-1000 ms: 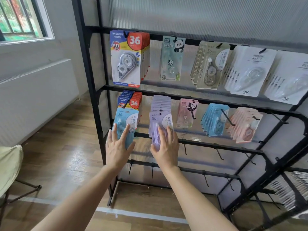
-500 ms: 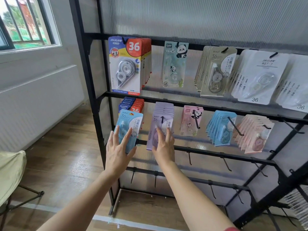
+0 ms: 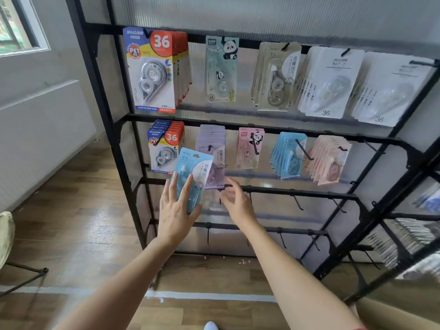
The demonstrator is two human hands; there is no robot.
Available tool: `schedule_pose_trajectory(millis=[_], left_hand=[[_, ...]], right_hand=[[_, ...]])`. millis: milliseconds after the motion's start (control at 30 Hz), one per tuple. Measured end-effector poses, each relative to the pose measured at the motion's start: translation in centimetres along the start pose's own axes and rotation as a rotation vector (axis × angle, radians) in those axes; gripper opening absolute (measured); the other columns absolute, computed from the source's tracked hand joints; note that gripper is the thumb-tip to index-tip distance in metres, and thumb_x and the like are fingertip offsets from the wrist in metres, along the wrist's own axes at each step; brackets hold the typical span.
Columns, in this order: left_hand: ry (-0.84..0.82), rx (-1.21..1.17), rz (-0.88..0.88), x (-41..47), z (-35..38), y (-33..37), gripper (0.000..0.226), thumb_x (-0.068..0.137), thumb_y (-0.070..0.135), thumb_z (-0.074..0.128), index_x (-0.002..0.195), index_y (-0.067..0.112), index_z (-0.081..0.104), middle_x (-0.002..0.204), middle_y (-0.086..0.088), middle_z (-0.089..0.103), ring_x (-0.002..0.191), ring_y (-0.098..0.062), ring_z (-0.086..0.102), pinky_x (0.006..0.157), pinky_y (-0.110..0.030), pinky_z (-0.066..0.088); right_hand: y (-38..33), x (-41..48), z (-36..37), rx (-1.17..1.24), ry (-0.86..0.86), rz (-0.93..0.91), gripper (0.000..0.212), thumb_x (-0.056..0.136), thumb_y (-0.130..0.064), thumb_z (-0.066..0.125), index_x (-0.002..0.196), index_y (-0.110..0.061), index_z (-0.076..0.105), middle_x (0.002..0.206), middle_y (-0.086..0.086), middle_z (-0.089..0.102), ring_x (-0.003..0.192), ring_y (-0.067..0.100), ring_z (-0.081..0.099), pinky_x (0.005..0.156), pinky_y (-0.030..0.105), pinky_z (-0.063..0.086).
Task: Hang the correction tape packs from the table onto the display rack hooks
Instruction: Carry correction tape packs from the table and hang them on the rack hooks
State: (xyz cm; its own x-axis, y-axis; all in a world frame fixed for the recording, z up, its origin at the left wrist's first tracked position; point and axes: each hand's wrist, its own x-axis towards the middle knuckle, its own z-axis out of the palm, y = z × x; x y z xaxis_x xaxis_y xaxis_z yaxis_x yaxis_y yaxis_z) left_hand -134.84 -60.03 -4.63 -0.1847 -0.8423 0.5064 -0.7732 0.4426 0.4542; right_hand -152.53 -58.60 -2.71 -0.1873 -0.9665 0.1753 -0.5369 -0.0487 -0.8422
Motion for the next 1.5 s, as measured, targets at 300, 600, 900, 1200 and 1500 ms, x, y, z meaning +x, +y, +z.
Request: schedule_pose_trajectory(millis=[300,600,900,1200,1500], left_hand=[[-0.095,-0.220,0.218,-1.2,4.2,9.3,0.103,0.070,0.027,0.083,0.148,0.010,0.020,0.151,-0.022,0.030,0.137,-0.028,0.025,0.108,-0.040,0.027],[-0.181,-0.308,0.261,-0.2,8.9,16.2,0.096,0.075,0.044,0.073,0.148,0.028,0.011,0.153,-0.016,0.026,0.134,-0.030,0.031,0.104,-0.039,0.033],[-0.248,0.018,0.135,5.7,12.1,18.1,0.094,0.074,0.071,0.007,0.153,0.020,0.005,0.161,-0.006,0.000,0.147,-0.028,0.005,0.118,-0.040,0.002],[-0.226,0.088,0.045,8.9,13.9,17.7,0.092,0.074,0.072,0.013,0.152,0.025,0.000,0.161,-0.007,0.003,0.148,-0.027,0.006,0.118,-0.040,0.002],[-0.234,0.117,-0.016,9.8,15.3,17.8,0.093,0.074,0.074,0.010,0.152,0.025,-0.004,0.161,-0.005,-0.004,0.148,-0.025,0.002,0.118,-0.039,0.002]], right_hand=[[0.9,-4.1,-7.1,0.564,0.031,0.142,0.025,0.091,-0.004,0.061,0.115,-0.008,0.057,0.097,-0.002,0.067,0.084,0.003,0.066,0.073,0.018,0.053],[5.2,-3.5,-12.9,0.515,0.223,0.229,0.046,0.081,0.003,0.071,0.121,-0.013,0.054,0.116,0.006,0.065,0.102,0.017,0.063,0.082,0.026,0.054],[10.5,0.5,-20.4,0.469,0.201,0.186,0.047,0.085,0.006,0.064,0.118,-0.024,0.047,0.108,-0.006,0.062,0.092,0.007,0.063,0.068,0.020,0.054],[13.2,3.9,-21.4,0.398,-0.011,0.154,0.048,0.087,0.005,0.062,0.128,-0.017,0.048,0.125,0.008,0.060,0.111,0.020,0.059,0.087,0.030,0.054],[15.5,4.7,-21.9,0.528,-0.010,0.168,0.041,0.088,0.005,0.061,0.115,-0.025,0.051,0.114,0.006,0.064,0.102,0.015,0.063,0.079,0.031,0.058]])
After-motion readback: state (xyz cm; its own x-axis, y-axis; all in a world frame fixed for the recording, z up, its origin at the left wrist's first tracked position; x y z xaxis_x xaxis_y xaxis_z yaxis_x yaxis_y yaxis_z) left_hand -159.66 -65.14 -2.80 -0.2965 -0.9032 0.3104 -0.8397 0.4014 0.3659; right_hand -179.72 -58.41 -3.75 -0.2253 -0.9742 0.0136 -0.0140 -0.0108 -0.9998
